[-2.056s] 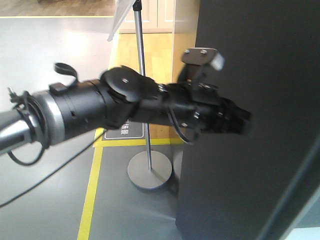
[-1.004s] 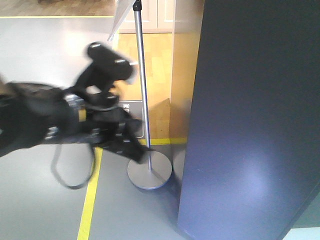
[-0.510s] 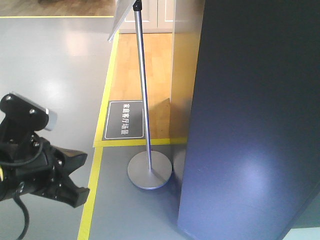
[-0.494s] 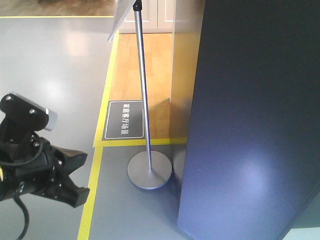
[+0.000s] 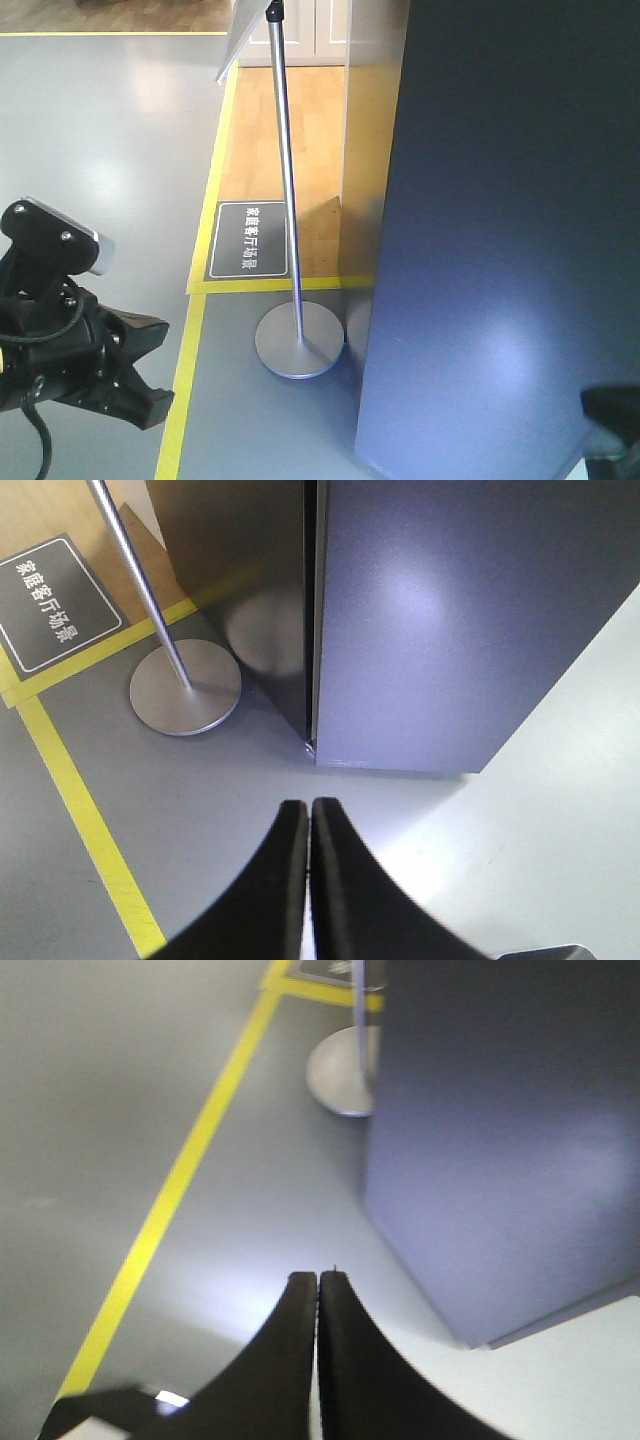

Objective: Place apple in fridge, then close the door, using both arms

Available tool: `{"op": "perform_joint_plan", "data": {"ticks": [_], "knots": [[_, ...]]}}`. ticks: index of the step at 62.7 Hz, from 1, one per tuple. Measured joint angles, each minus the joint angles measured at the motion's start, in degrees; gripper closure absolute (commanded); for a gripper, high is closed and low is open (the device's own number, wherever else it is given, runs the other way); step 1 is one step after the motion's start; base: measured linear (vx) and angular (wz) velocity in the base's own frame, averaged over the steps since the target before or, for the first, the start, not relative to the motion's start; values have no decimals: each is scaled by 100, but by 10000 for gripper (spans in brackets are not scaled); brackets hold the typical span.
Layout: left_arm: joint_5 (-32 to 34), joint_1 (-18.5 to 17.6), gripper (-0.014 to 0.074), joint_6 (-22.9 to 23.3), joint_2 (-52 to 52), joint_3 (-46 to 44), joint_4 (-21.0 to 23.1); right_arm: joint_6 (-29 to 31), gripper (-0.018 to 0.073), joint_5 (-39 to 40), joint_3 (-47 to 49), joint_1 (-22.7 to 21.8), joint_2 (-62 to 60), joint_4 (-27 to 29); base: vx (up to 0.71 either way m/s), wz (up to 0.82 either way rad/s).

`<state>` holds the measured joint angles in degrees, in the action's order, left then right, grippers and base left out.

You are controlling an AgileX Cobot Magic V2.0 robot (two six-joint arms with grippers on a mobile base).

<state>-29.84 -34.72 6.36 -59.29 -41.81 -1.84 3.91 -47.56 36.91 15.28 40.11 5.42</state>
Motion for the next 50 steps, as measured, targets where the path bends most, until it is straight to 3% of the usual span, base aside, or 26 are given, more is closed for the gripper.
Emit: {"op": "perform_joint_plan", "data": {"ticks": [16, 25, 34, 50], "knots": [[0, 0, 603, 0, 0, 0, 0, -1542, 567, 476, 699, -97, 962, -1917, 0, 0], [0, 0, 603, 0, 0, 0, 0, -1935, 564, 692, 1217, -619, 1370, -2458, 0, 0], [0, 0, 603, 0, 0, 0, 0, -1508, 563, 908, 1705, -1349, 1781, -2219, 0, 0], [0, 0, 603, 0, 0, 0, 0, -80, 563, 1560, 2557, -2399, 2569, -625, 0, 0]]}}
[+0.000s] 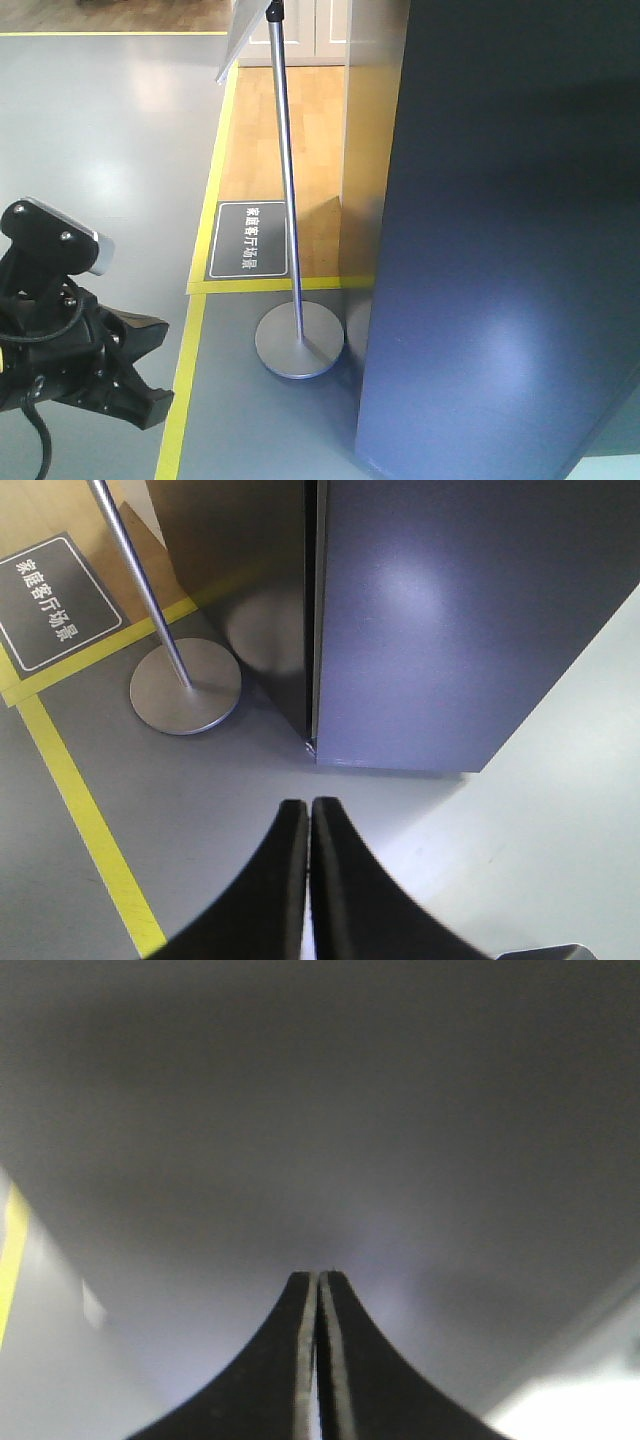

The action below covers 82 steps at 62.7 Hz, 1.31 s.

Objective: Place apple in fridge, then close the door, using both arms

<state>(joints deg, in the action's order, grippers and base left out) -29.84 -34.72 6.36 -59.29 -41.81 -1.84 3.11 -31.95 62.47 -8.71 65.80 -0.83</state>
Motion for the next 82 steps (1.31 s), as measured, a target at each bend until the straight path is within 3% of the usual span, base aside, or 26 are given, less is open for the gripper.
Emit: {"op": "perform_joint_plan", "data": {"ticks": [15, 40, 61, 82], "knots": [[0, 0, 603, 0, 0, 0, 0, 611, 563, 636, 549, -268, 566, 678, 0, 0], [0, 0, 603, 0, 0, 0, 0, 642, 563, 1750, 1639, -292, 2240, 669, 0, 0], [0, 0, 603, 0, 0, 0, 0, 642, 563, 1869, 2720, -297, 3368, 663, 0, 0], [0, 0, 603, 0, 0, 0, 0, 642, 563, 1535, 2772, -297, 3509, 743, 0, 0]]}}
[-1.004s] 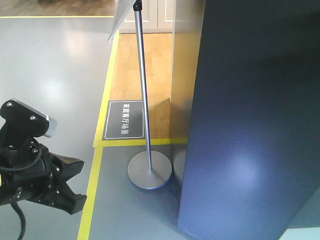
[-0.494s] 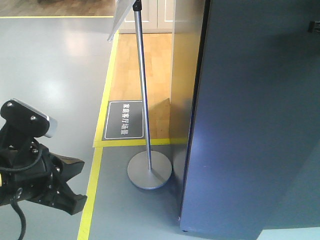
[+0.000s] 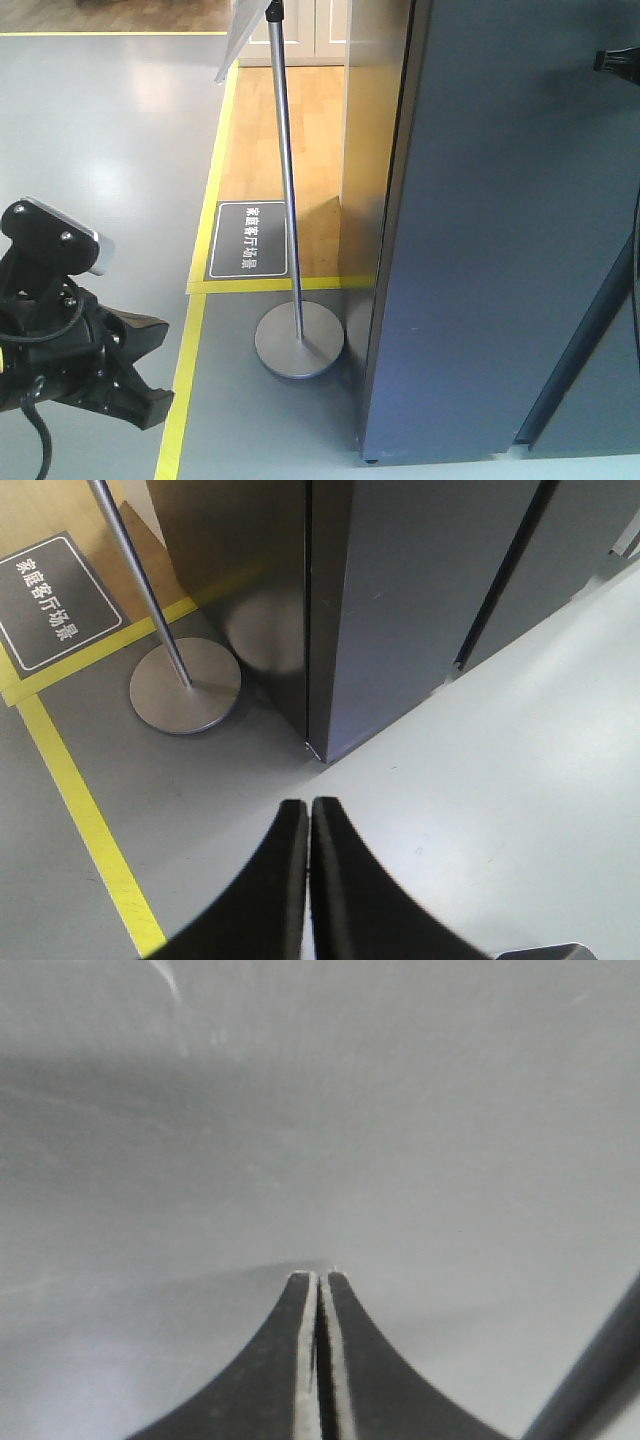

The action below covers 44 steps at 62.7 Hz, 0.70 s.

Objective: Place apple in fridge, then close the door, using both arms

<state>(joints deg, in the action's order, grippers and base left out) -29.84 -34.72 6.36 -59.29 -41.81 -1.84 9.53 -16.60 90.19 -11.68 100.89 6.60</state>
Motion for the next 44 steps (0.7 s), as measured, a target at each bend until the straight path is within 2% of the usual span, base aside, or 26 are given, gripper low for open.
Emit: {"op": "perform_joint_plan", "data": {"ticks": [16, 26, 44], "knots": [[0, 0, 603, 0, 0, 0, 0, 124, 563, -1052, -188, 27, -657, 12, 0, 0], [0, 0, 603, 0, 0, 0, 0, 482, 563, -1316, -983, 265, -1371, 7, 0, 0], [0, 0, 603, 0, 0, 0, 0, 512, 563, -1617, -2669, 894, -2800, 14, 0, 0]]}}
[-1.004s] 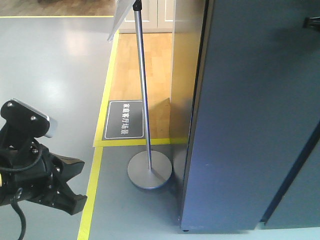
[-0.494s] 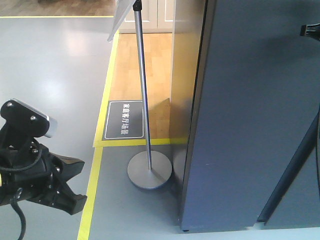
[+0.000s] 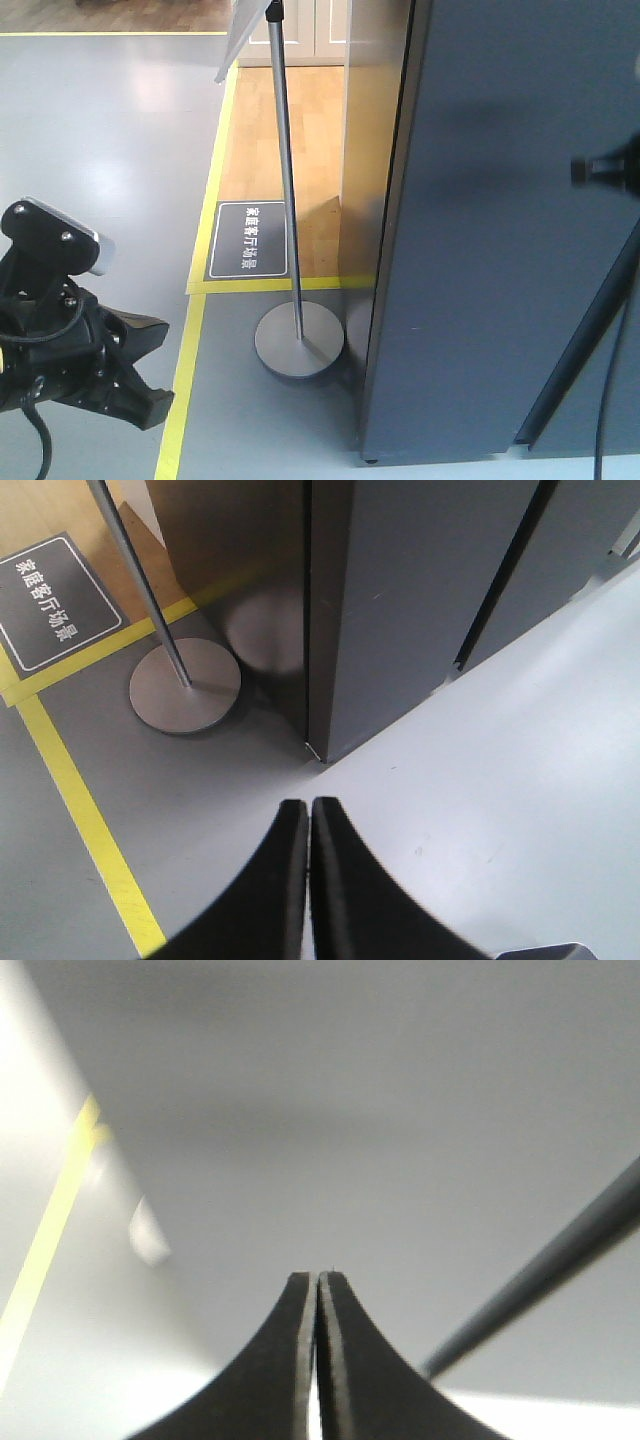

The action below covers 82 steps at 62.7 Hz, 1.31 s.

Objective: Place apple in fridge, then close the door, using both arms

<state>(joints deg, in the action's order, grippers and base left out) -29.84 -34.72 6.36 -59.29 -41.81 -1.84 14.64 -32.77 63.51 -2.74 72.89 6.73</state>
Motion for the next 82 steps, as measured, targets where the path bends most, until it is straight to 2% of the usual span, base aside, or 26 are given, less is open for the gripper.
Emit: {"op": "perform_joint_plan", "data": {"ticks": [11, 32, 49, 63, 82], "knots": [[0, 0, 603, 0, 0, 0, 0, -123, 563, -720, -855, 281, -931, 0, 0, 0], [0, 0, 603, 0, 0, 0, 0, -804, 563, -2228, -1838, 286, -2816, -673, 0, 0], [0, 0, 603, 0, 0, 0, 0, -865, 563, -3191, -2184, 286, -4315, -758, 0, 0], [0, 0, 603, 0, 0, 0, 0, -865, 563, -3622, -2540, 286, -5106, -739, 0, 0], [0, 0, 603, 0, 0, 0, 0, -865, 563, -3689, -2596, 286, -5561, -712, 0, 0]]}}
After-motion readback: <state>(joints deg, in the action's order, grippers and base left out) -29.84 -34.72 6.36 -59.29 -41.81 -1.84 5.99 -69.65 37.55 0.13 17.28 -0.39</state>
